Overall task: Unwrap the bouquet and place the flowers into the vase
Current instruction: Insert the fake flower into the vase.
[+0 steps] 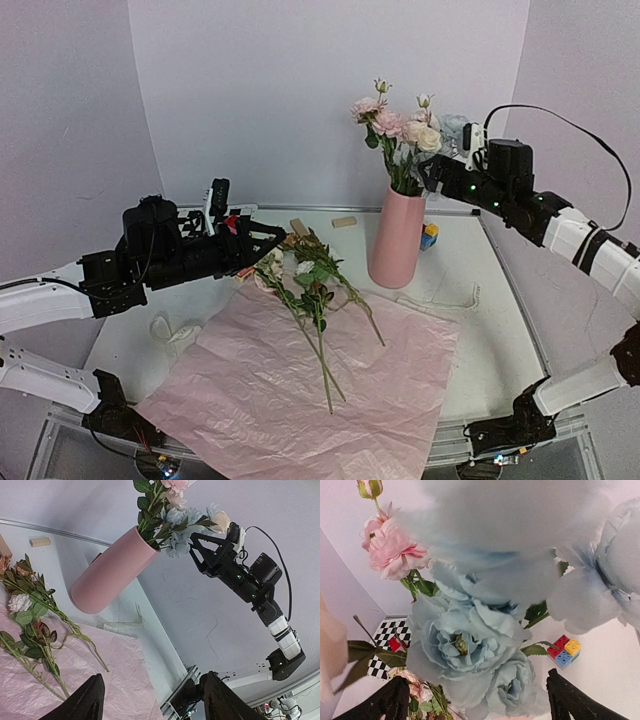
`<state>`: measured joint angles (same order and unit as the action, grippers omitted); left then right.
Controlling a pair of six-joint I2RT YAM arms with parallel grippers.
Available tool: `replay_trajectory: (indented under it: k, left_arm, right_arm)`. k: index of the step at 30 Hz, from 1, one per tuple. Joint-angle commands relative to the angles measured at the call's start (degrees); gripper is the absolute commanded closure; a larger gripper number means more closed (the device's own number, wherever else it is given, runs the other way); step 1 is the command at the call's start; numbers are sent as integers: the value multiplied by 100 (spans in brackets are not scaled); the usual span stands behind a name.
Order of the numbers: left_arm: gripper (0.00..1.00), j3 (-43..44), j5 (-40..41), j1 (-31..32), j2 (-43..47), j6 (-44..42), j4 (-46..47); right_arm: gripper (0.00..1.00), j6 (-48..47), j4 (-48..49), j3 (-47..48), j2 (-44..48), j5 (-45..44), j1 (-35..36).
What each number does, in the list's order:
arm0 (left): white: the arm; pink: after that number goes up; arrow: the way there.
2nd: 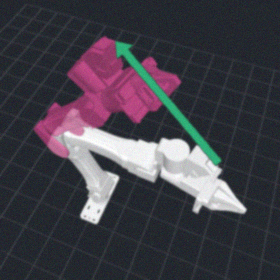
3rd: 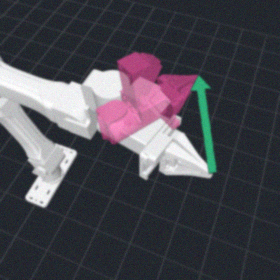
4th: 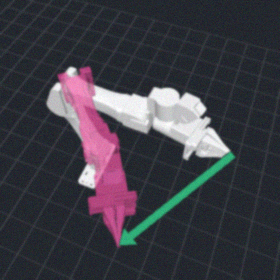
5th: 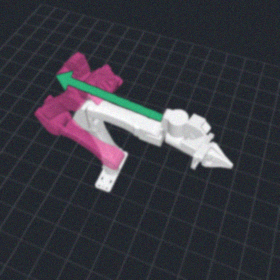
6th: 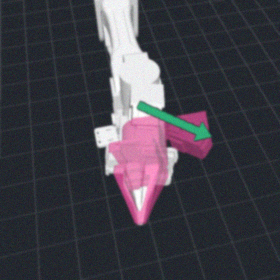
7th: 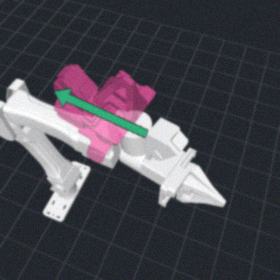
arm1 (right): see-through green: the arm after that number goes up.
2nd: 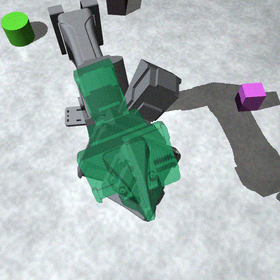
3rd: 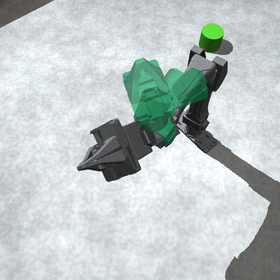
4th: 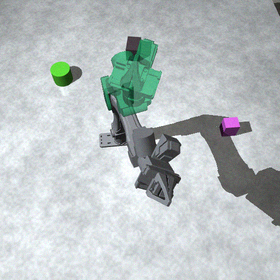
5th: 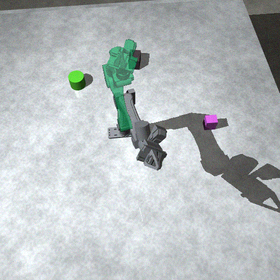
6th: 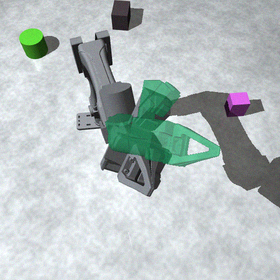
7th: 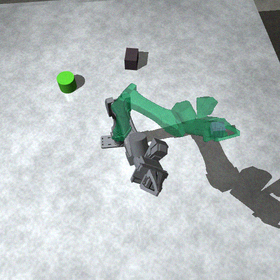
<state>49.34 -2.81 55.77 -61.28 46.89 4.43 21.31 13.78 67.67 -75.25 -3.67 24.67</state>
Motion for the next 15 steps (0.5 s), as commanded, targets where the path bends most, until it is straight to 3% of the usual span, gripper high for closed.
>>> replay_trajectory:
  k: [1,15]
  left_arm:
    - [31,-48,96,4,-10,-73,-10]
    - [27,-40,184,8,-193,-231,-216]
  right_arm:
    - [2,-22,-213,-104,343,-41,-27]
    - [2,-246,-769,-863,1552,593,-31]
